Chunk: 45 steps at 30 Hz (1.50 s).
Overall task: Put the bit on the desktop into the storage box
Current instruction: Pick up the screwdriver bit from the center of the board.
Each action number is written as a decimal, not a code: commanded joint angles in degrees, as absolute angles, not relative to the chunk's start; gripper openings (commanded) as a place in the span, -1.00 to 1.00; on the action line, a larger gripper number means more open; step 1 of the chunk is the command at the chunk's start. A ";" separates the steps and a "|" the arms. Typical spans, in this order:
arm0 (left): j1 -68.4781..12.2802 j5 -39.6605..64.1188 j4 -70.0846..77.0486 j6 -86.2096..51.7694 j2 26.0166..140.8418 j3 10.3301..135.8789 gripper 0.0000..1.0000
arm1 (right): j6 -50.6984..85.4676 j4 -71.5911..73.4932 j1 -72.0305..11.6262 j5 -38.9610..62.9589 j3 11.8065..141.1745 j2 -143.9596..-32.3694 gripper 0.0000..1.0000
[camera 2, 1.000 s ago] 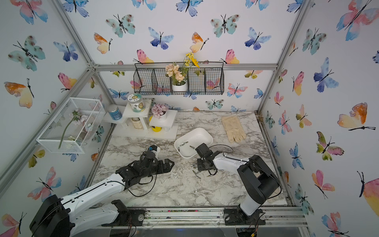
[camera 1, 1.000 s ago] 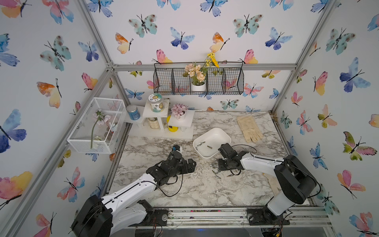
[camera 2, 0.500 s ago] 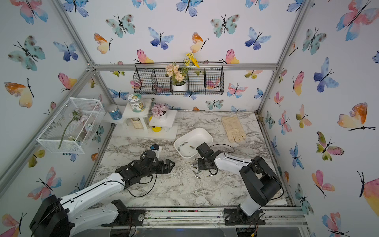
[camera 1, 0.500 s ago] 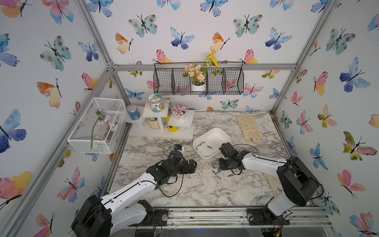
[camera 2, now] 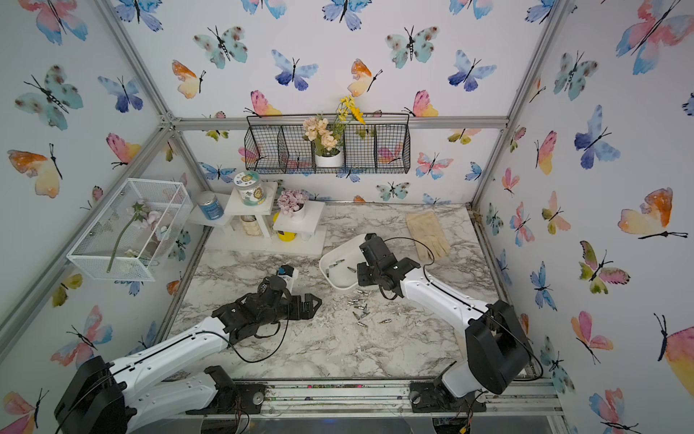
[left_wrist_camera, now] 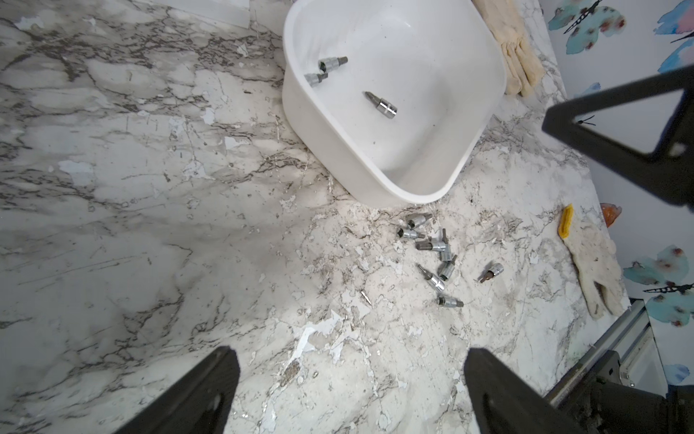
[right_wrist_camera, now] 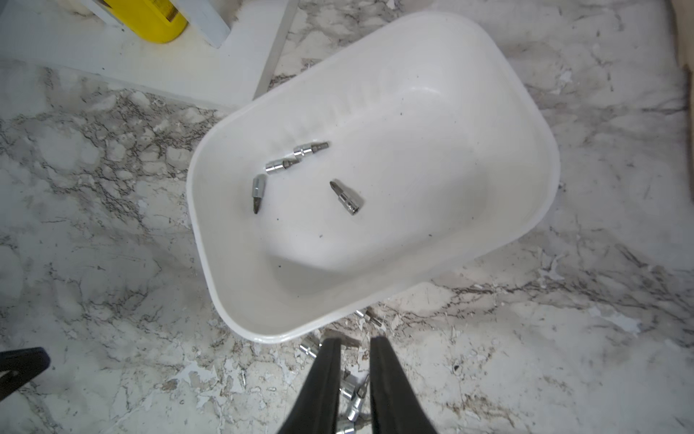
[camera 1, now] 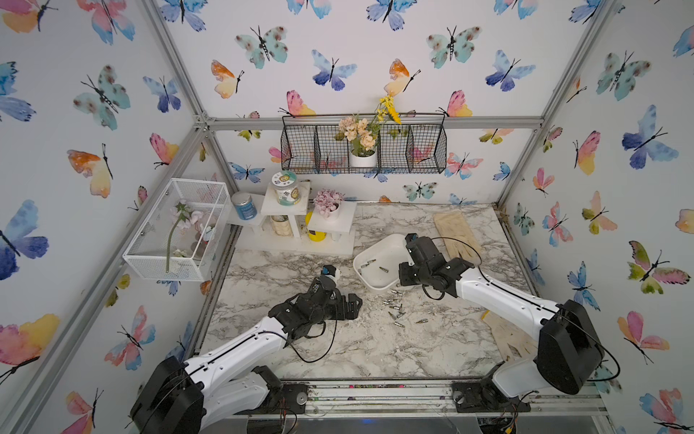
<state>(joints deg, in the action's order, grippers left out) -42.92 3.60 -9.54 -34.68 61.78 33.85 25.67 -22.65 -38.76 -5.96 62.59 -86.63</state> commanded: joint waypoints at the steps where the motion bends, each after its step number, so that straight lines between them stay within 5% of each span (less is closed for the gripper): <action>1: -43.59 4.51 -9.17 -33.78 61.87 33.22 0.97 | 23.30 -23.21 -37.98 -6.21 66.22 -90.29 -0.61; 11: -43.78 2.89 -10.64 -34.10 59.77 32.79 0.97 | 24.59 -21.69 -37.35 -5.00 65.23 -91.68 -0.56; 30: -43.86 2.54 -9.36 -34.78 61.24 32.94 0.97 | 28.23 -33.94 -37.35 -0.10 51.32 -79.25 -0.01; 45: -43.86 2.26 -8.92 -35.12 61.61 32.02 0.98 | 30.14 -26.90 -38.44 11.64 47.11 -84.33 -0.07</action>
<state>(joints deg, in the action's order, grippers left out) -43.62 3.60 -9.58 -34.94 61.34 33.15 28.91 -28.32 -37.95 8.69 48.01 -83.44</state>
